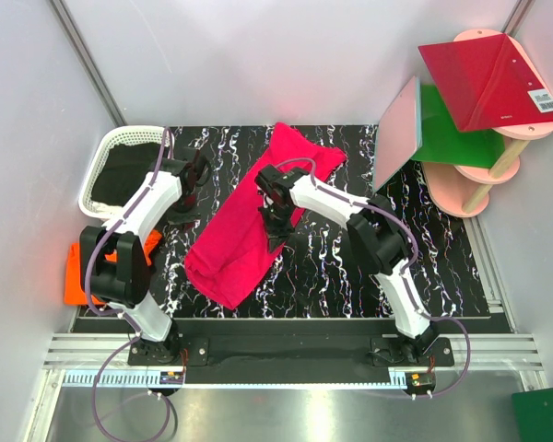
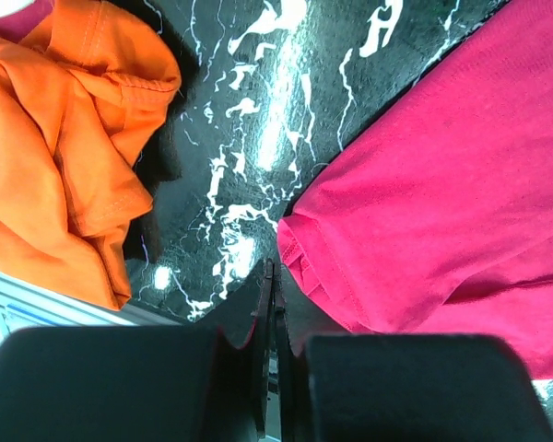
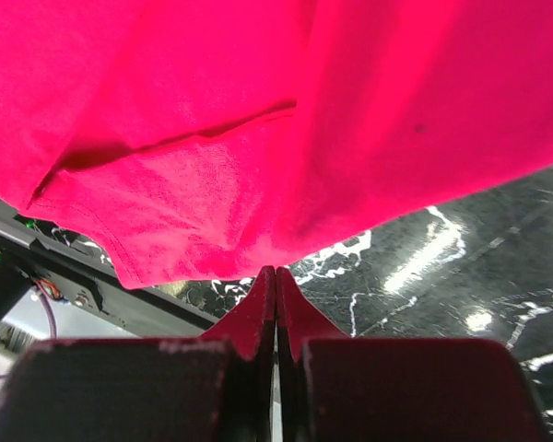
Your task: Fold and stack the t-shirts
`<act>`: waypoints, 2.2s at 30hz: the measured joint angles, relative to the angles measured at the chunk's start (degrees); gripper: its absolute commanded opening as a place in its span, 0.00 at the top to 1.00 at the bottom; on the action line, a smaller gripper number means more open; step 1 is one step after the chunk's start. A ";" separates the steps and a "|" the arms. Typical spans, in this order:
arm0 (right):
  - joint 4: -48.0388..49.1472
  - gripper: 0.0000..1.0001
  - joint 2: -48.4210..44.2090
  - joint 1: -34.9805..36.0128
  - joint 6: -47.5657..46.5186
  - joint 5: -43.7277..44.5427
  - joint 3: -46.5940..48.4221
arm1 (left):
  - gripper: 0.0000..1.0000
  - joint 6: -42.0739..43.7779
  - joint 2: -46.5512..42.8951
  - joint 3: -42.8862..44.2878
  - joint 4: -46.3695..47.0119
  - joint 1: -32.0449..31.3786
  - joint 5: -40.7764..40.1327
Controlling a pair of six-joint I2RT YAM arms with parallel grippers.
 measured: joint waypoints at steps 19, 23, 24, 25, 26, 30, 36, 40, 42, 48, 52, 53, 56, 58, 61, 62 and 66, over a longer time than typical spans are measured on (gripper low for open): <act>-6.80 1.00 6.08 5.64 0.98 -4.66 -2.01 | 0.96 1.31 0.02 -0.68 1.42 0.04 0.87; -9.84 1.00 3.50 5.40 2.82 -0.98 -6.99 | 0.96 1.53 0.02 -0.81 1.46 0.04 0.87; -10.60 1.00 3.13 5.25 3.23 -0.24 -7.89 | 0.96 1.55 0.02 -0.90 1.49 0.04 0.87; -11.45 1.00 2.64 4.96 3.63 0.66 -8.90 | 0.96 1.62 0.04 -0.94 1.42 0.04 0.90; -12.52 1.00 2.34 4.50 3.93 1.68 -9.79 | 0.96 1.75 0.04 -1.03 1.46 0.04 0.90; -17.22 1.00 2.08 1.57 4.28 6.34 -11.80 | 0.96 1.97 0.07 -1.51 1.49 0.04 0.90; -22.14 1.00 2.01 -3.15 4.17 19.02 -12.50 | 0.94 1.95 0.13 -2.21 1.66 0.04 1.40; -20.74 1.00 0.50 -3.74 3.93 28.57 -11.85 | 0.92 1.90 0.13 -2.43 2.25 -0.07 3.52; -18.34 1.00 -1.90 -3.80 3.76 32.63 -11.37 | 0.89 1.90 0.20 -2.38 3.02 -0.39 4.90; -12.22 0.98 -14.10 -5.09 2.12 39.65 -5.97 | 0.75 2.21 3.87 2.64 4.13 -4.11 9.70; -9.62 0.84 -17.14 -6.95 0.42 38.38 -0.76 | 0.20 2.89 5.44 5.03 5.75 -8.24 12.90; -9.16 0.71 -17.33 -7.21 0.17 37.35 -0.74 | 0.14 3.08 5.46 5.07 6.14 -9.53 13.73; -8.28 0.33 -17.38 -7.19 0.20 33.92 -2.84 | 0.08 3.26 5.18 4.26 7.28 -14.14 15.67; -7.30 0.23 -18.29 -7.15 0.22 30.75 -7.26 | 0.08 3.28 3.93 1.53 9.29 -17.88 17.64; -6.54 0.23 -20.46 -7.17 0.61 26.91 -13.46 | 0.09 3.26 1.07 -3.10 10.27 -23.50 20.06; -6.16 0.24 -21.55 -7.15 0.81 25.73 -15.50 | 0.10 3.21 -0.02 -4.66 10.51 -26.12 20.52; -4.96 0.25 -27.21 -7.17 2.10 20.39 -21.90 | 0.15 2.64 -3.85 -9.20 12.11 -32.89 20.94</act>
